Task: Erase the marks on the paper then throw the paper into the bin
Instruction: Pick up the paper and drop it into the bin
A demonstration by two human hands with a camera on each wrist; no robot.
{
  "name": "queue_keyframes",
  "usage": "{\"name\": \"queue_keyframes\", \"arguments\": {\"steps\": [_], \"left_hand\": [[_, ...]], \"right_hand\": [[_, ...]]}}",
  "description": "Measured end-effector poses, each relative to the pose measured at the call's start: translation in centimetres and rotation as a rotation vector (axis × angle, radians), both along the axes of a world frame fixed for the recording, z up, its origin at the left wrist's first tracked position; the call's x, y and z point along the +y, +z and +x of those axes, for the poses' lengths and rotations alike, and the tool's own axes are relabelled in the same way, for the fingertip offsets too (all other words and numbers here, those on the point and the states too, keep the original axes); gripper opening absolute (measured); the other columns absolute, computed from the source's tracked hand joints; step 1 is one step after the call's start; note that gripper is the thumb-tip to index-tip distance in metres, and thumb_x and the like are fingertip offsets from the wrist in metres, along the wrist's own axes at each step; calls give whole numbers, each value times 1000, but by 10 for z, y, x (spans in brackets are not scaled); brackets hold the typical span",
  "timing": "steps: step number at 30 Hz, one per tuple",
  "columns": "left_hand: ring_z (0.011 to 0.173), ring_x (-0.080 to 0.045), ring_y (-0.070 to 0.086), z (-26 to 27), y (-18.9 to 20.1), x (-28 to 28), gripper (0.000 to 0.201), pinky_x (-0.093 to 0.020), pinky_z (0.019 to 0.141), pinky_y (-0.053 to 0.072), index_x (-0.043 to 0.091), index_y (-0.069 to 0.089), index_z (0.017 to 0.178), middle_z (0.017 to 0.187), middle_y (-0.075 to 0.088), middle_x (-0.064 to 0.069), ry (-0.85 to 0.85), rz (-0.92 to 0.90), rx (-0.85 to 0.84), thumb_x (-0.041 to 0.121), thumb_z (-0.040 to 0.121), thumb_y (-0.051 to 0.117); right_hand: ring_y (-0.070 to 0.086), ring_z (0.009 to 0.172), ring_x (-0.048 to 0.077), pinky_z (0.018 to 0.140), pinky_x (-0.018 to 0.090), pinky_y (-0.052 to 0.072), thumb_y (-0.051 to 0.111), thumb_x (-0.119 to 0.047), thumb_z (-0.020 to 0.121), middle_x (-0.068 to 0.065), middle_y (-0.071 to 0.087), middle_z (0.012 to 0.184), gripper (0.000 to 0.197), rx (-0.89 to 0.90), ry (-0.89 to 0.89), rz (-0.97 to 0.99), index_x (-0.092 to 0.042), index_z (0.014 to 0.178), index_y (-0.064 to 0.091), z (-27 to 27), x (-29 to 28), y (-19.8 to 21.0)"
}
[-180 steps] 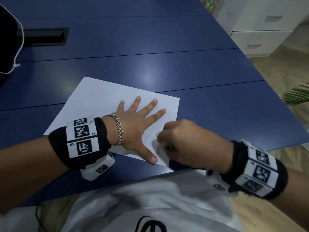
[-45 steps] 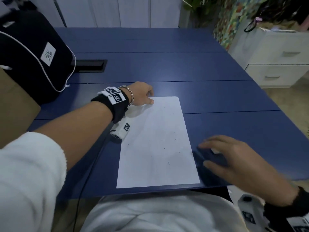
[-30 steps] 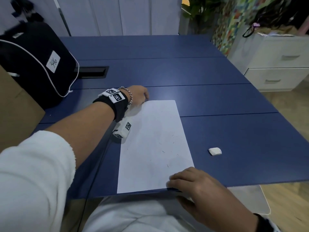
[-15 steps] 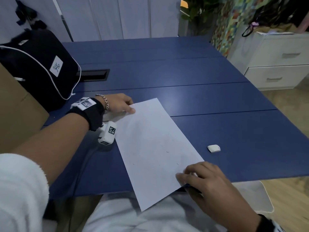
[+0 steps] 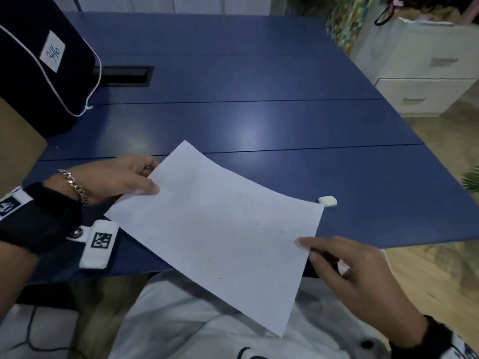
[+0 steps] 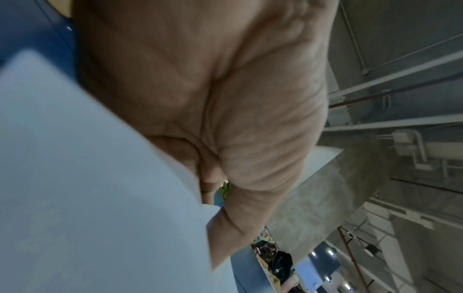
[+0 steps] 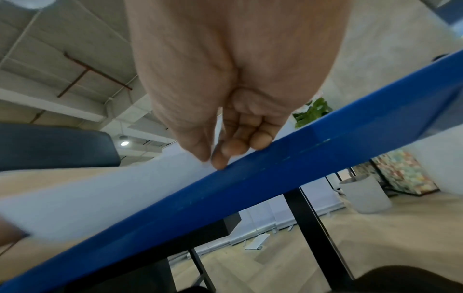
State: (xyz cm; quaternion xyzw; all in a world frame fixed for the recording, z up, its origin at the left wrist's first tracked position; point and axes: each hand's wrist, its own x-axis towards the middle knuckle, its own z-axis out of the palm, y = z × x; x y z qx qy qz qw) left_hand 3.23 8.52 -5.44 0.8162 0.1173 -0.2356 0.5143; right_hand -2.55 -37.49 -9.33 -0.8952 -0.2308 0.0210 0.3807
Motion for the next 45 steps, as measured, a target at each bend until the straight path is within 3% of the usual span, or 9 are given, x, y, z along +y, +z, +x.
{"name": "queue_keyframes", "arguments": {"steps": [4,7,11,17,22,30,33,38,45], "left_hand": [[84,-28,77,-35,2,-16,26,-33,63,63,6,58,120,108,78,-17,113,-72,17,-6,97,62],[91,-32,78,-60,2,-32,31,-34,64,63,11,56,126,115,78,-14,147,-147,38,-1,99,61],[102,-35,77,-86,-2,-48,43,-41,73,66,17,54,133,121,77,-10,158,-172,48,-3,97,63],[113,-41,73,-122,-13,-78,52,-52,88,63,15,51,139,129,74,-12,177,-281,50,-6,93,63],[124,-30,69,-139,-16,-118,62,-43,94,62,30,57,140,138,70,-2,64,-320,-10,-4,89,66],[121,-31,71,-129,-27,-199,53,-64,105,51,35,66,134,135,72,-4,-185,-362,33,1,94,65],[104,-27,76,-119,-39,-228,48,-51,89,62,18,61,139,127,75,-9,-221,-364,65,-2,95,65],[96,-36,76,-103,-58,-274,29,-44,78,63,18,70,129,114,77,-18,-307,-393,205,17,103,58],[98,-31,77,-82,-88,-333,26,-39,80,64,10,68,129,115,78,-16,-404,-429,376,15,108,54]], "right_hand": [[76,92,26,84,40,62,76,-26,89,3,81,106,27,417,-107,338,-34,114,75,-6,-11,17],[75,96,36,88,48,63,76,-23,83,15,80,104,36,606,-185,489,-19,116,63,-10,-9,17],[78,90,34,80,44,67,74,-8,86,17,80,99,43,688,-308,584,-11,122,51,-17,-9,10],[77,102,39,95,52,56,65,-14,97,19,80,110,33,802,-276,570,-15,129,56,-32,-39,7],[76,110,34,91,39,61,56,-14,105,14,79,119,31,799,-206,457,-20,135,61,-42,-83,7],[69,125,39,113,58,46,50,-13,109,15,72,135,33,828,-368,510,-17,139,62,-51,-174,-16],[68,127,38,114,57,46,48,-12,110,15,71,137,35,853,-439,549,-15,142,61,-52,-203,-27],[66,129,39,115,57,45,47,-12,111,14,70,139,35,908,-525,547,-13,141,64,-62,-253,-52],[68,126,41,112,55,48,46,-9,110,17,70,138,34,1036,-628,581,-7,139,65,-82,-301,-94]]}}
